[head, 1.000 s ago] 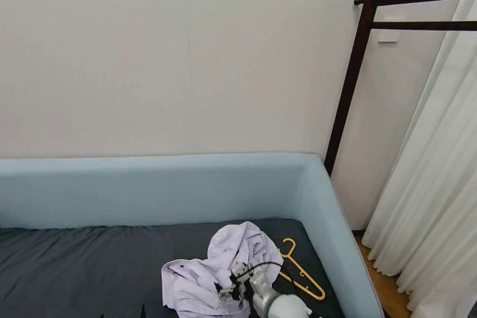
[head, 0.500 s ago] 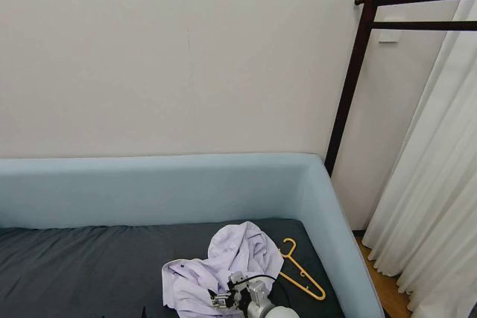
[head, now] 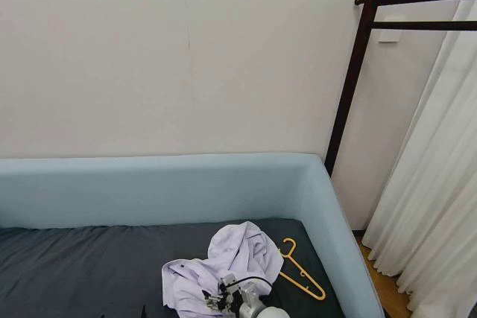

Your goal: Pick up the clothes from the sofa and hang them on the clothes hanger.

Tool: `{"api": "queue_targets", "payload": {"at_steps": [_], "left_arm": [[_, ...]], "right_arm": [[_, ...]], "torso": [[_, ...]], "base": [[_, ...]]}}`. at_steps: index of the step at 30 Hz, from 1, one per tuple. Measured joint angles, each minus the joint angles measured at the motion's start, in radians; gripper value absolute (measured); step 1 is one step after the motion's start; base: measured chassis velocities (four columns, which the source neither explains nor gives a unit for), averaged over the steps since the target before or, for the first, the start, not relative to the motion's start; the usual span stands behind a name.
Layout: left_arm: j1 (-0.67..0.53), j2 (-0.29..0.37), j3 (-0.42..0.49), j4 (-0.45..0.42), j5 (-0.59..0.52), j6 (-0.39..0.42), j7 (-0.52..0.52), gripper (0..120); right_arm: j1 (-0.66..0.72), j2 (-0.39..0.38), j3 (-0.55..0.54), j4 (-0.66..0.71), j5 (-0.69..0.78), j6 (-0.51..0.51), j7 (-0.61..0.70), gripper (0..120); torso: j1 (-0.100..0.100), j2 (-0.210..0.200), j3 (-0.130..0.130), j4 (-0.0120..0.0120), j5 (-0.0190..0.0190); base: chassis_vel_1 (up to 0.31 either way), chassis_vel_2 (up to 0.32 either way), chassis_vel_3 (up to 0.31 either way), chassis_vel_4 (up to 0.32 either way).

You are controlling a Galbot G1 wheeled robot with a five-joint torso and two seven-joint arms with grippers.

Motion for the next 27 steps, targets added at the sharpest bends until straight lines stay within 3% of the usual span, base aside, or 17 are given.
{"api": "queue_targets", "payload": {"at_steps": [17,22,27], "left_arm": [[-0.001,-0.006,0.0,0.012,-0.001,-0.003,-0.002,98],[-0.001,-0.002,-0.001,0.013,-0.014,-0.003,-0.005,98],[-0.006,0.02,0.0,0.01,-0.065,0.026,-0.005,98]], "right_arm": [[0.01,0.013,-0.014,-0.021,0.005,0.008,0.004,1],[0.017,-0.006,-0.014,-0.015,0.001,0.015,0.007,0],[0.014,-0.047,0.013,0.081,0.003,0.012,0.028,0]], "torso": [[0.0,0.0,0.0,0.0,0.0001],[0.0,0.0,0.0,0.0,0.0002],[0.0,0.0,0.0,0.0001,0.0002]], "base": [[0.0,0.0,0.0,0.0],[0.0,0.0,0.0,0.0],[0.0,0.0,0.0,0.0]]}}
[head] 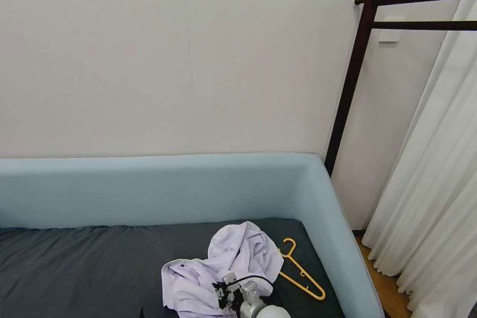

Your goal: Pick up the clothes from the sofa and hang them on the clothes hanger.

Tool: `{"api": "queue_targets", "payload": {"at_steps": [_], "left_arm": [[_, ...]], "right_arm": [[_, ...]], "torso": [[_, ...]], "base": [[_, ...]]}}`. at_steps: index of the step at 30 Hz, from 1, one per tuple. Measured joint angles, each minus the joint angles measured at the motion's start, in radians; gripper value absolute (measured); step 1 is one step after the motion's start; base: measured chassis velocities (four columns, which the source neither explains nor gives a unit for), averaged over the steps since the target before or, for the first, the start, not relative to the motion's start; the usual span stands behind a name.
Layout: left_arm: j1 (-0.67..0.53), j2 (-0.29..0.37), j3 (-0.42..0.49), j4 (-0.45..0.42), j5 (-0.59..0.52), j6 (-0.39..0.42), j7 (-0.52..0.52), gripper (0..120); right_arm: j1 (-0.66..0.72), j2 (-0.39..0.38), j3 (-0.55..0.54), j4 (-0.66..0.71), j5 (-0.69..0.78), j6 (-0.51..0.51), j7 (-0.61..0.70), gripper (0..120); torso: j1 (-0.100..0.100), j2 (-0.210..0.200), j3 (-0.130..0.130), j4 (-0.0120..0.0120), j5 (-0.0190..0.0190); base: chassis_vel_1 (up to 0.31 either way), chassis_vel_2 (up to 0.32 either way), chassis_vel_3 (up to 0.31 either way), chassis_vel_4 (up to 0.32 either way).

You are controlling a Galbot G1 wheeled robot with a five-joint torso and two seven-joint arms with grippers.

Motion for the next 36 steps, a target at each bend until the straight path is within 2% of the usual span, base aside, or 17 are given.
{"api": "queue_targets", "payload": {"at_steps": [5,9,10,13,14,16,18,19,22,25,27,33,36], "left_arm": [[-0.009,0.041,0.006,-0.012,-0.078,0.047,0.008,97],[-0.054,0.133,0.03,0.002,-0.212,0.149,0.031,98],[-0.054,0.133,0.03,0.002,-0.212,0.149,0.031,98],[-0.127,0.2,0.058,0.072,-0.268,0.199,0.038,97],[-0.169,0.23,0.078,0.121,-0.28,0.212,0.045,97],[-0.192,0.244,0.089,0.147,-0.286,0.218,0.046,97],[-0.271,0.288,0.133,0.237,-0.3,0.232,0.05,97],[-0.271,0.288,0.133,0.237,-0.3,0.232,0.05,97],[-0.372,0.331,0.197,0.35,-0.3,0.233,0.06,97],[-0.411,0.344,0.225,0.41,-0.295,0.232,0.07,96],[-0.443,0.35,0.253,0.472,-0.282,0.221,0.082,96],[-0.49,0.348,0.316,0.546,-0.248,0.197,0.102,94],[-0.517,0.323,0.338,0.58,-0.224,0.181,0.109,94]], "right_arm": [[-0.01,-0.063,0.021,0.134,0.009,-0.016,0.019,0],[-0.03,-0.129,0.05,0.293,0.034,-0.034,0.041,0],[-0.03,-0.129,0.05,0.293,0.034,-0.034,0.041,0],[-0.046,-0.157,0.064,0.377,0.053,-0.052,0.053,0],[-0.05,-0.166,0.067,0.4,0.057,-0.057,0.058,0],[-0.053,-0.17,0.069,0.411,0.059,-0.059,0.059,0],[-0.058,-0.177,0.075,0.431,0.065,-0.065,0.067,0],[-0.058,-0.177,0.075,0.431,0.065,-0.065,0.067,0],[-0.06,-0.185,0.085,0.449,0.078,-0.071,0.074,0],[-0.052,-0.187,0.083,0.451,0.088,-0.075,0.077,0],[-0.03,-0.186,0.073,0.448,0.096,-0.076,0.078,0],[-0.023,-0.183,0.071,0.453,0.106,-0.081,0.083,0],[-0.024,-0.182,0.071,0.457,0.113,-0.084,0.086,0]], "torso": [[0.0,0.0,0.0,-0.0002,-0.0002],[0.0,0.0,0.0,-0.0003,-0.0001],[0.0,0.0,0.0,-0.0003,-0.0001],[0.0,0.0,0.0,-0.0002,-0.0002],[0.0,0.0,0.0,-0.0002,-0.0002],[0.0,0.0,0.0,-0.0003,-0.0002],[0.0,0.0,0.0,-0.0001,-0.0003],[0.0,0.0,0.0,-0.0001,-0.0003],[0.0,0.0,0.0,-0.0004,-0.0003],[0.0,0.0,0.0,-0.0006,-0.0003],[0.0,0.0,0.0,0.0002,-0.0002],[0.0,0.0,0.0,-0.0002,-0.0001],[0.0,0.0,0.0,-0.0001,-0.0001]], "base": [[0.0,0.0,0.0,0.0],[0.0,0.0,0.0,0.0],[0.0,0.0,0.0,0.0],[0.0,0.0,0.0,0.0],[0.0,0.0,0.0,0.0],[0.0,0.0,0.0,0.0],[0.0,0.0,0.0,0.0],[0.0,0.0,0.0,0.0],[0.0,0.0,0.0,0.0],[0.0,0.0,0.0,0.0],[0.0,0.0,0.0,0.0],[0.0,0.0,0.0,0.0],[0.0,0.0,0.0,0.0]]}}
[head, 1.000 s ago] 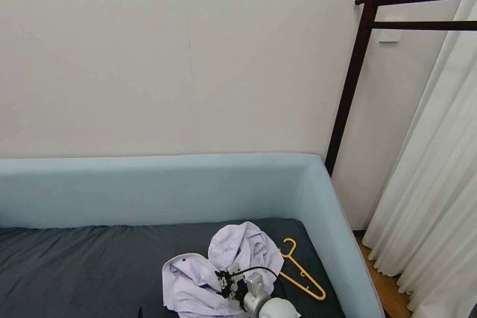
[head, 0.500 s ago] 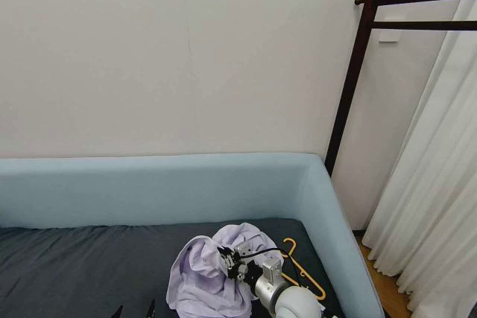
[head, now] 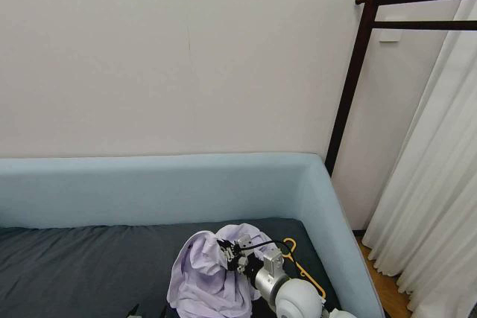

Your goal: Pick up the clothes from the sofa and hang them on the clothes hanger.

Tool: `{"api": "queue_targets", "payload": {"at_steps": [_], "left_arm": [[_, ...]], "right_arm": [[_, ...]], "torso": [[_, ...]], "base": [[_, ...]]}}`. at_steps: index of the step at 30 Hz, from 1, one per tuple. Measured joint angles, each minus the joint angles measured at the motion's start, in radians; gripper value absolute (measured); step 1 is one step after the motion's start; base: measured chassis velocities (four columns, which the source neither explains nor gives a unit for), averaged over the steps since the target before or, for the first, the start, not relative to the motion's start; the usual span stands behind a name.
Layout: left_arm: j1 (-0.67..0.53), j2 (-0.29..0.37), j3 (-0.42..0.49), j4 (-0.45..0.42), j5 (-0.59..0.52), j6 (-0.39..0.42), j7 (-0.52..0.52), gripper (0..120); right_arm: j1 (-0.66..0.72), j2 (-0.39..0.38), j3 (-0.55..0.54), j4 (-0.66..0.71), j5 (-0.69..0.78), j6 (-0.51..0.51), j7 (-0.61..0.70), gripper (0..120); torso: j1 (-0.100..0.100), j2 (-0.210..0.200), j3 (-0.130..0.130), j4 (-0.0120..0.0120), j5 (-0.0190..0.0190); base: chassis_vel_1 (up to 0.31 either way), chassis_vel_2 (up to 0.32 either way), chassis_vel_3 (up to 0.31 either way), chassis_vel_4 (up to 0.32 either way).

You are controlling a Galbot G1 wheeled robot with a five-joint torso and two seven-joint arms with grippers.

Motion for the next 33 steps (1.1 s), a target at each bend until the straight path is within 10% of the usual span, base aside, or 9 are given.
{"api": "queue_targets", "payload": {"at_steps": [16,33], "left_arm": [[-0.095,-0.082,0.048,0.124,0.099,-0.033,-0.018,86],[-0.119,-0.113,0.059,0.176,0.12,-0.045,-0.023,26]], "right_arm": [[-0.001,-0.014,-0.002,0.014,0.018,-0.006,0.006,0],[0.002,-0.023,-0.001,0.008,0.026,-0.01,0.014,0]], "torso": [[0.0,0.0,0.0,-0.0001,0.0001],[0.0,0.0,0.0,0.0,0.0]], "base": [[0.0,0.0,0.0,0.0],[0.0,0.0,0.0,0.0]]}}
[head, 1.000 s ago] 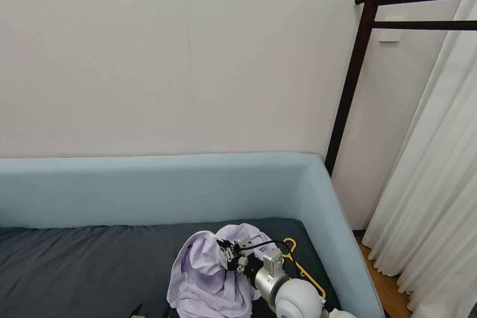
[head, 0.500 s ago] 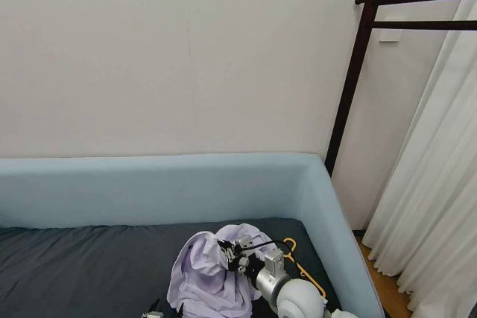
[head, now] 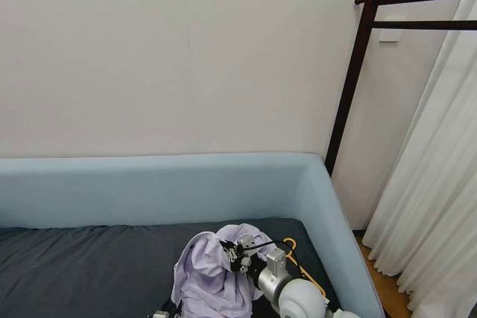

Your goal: Pick up the clothes from the sofa and hang them on the clothes hanger.

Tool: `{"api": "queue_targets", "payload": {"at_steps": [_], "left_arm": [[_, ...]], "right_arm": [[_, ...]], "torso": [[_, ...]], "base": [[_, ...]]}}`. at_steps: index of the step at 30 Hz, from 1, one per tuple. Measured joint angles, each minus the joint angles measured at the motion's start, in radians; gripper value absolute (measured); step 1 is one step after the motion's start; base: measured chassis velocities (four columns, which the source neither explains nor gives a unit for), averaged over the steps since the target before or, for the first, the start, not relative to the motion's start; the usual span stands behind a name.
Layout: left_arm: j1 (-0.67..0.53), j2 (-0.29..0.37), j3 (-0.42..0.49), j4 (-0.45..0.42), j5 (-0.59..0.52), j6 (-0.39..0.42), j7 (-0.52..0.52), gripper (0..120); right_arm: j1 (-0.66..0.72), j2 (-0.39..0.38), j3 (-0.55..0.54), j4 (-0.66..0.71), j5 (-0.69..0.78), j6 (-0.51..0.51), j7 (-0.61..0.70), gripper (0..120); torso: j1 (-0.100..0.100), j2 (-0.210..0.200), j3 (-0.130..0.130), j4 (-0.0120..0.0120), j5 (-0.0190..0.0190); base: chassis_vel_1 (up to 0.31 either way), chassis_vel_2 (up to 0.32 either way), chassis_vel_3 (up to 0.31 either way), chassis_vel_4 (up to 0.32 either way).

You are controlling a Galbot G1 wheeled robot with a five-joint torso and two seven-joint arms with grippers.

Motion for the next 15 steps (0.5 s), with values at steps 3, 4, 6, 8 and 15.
{"api": "queue_targets", "payload": {"at_steps": [3,4,6,8,15], "left_arm": [[-0.004,0.0,-0.001,0.011,-0.002,-0.001,0.0,12],[-0.011,0.0,-0.001,0.021,-0.003,-0.002,0.001,8],[-0.017,-0.001,0.0,0.028,-0.004,-0.003,0.001,3],[-0.03,-0.005,0.002,0.04,-0.004,-0.003,0.001,0],[-0.036,-0.007,-0.006,0.036,-0.004,-0.004,0.0,0]], "right_arm": [[0.001,0.002,-0.002,-0.001,0.006,-0.001,0.002,0],[0.0,0.002,-0.002,0.002,0.009,-0.002,0.003,0],[-0.001,0.001,-0.002,0.004,0.011,-0.003,0.003,0],[-0.002,-0.002,-0.003,0.008,0.016,-0.004,0.004,0],[-0.005,-0.006,0.0,0.011,0.018,-0.004,0.006,0]], "torso": [[0.0,0.0,0.0,0.0001,-0.0001],[0.0,0.0,0.0,0.0001,0.0],[0.0,0.0,0.0,0.0001,0.0],[0.0,0.0,0.0,0.0,-0.0001],[0.0,0.0,0.0,-0.0002,-0.0002]], "base": [[0.0,0.0,0.0,0.0],[0.0,0.0,0.0,0.0],[0.0,0.0,0.0,0.0],[0.0,0.0,0.0,0.0],[0.0,0.0,0.0,0.0]]}}
